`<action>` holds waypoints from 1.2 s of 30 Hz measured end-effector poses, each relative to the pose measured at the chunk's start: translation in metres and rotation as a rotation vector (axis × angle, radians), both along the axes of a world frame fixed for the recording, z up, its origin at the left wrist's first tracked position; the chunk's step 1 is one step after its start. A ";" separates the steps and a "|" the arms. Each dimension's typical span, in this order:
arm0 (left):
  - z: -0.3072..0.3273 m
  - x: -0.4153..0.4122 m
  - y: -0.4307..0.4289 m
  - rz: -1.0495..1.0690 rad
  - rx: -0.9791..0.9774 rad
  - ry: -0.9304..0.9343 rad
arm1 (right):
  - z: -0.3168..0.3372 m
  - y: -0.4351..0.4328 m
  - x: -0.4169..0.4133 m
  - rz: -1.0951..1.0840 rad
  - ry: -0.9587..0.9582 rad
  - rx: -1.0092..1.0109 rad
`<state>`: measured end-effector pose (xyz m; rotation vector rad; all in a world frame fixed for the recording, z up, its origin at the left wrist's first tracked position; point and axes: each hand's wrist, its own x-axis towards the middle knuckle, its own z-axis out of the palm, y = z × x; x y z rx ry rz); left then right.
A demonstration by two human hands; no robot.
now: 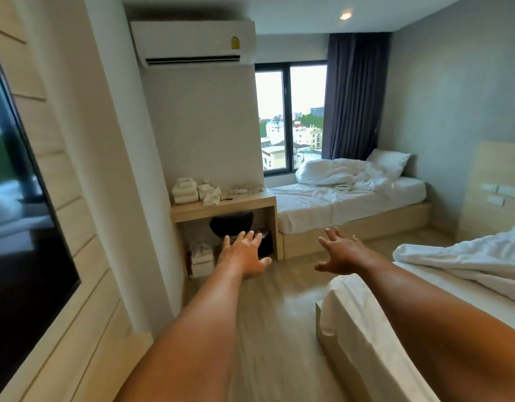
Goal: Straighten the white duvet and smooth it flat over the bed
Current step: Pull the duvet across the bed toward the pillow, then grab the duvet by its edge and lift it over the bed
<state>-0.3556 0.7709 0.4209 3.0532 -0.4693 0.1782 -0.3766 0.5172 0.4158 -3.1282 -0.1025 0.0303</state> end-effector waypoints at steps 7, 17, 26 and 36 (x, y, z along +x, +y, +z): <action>0.002 0.167 -0.016 -0.039 0.047 -0.011 | -0.003 -0.021 0.168 -0.092 0.023 0.029; 0.007 0.404 -0.030 -0.092 0.054 -0.032 | -0.024 -0.033 0.406 -0.112 0.015 -0.027; -0.012 0.641 -0.096 -0.311 0.019 0.017 | -0.035 -0.087 0.579 -0.364 0.045 -0.012; -0.048 0.836 -0.292 -0.762 0.059 -0.036 | -0.064 -0.236 0.665 -0.813 0.088 0.079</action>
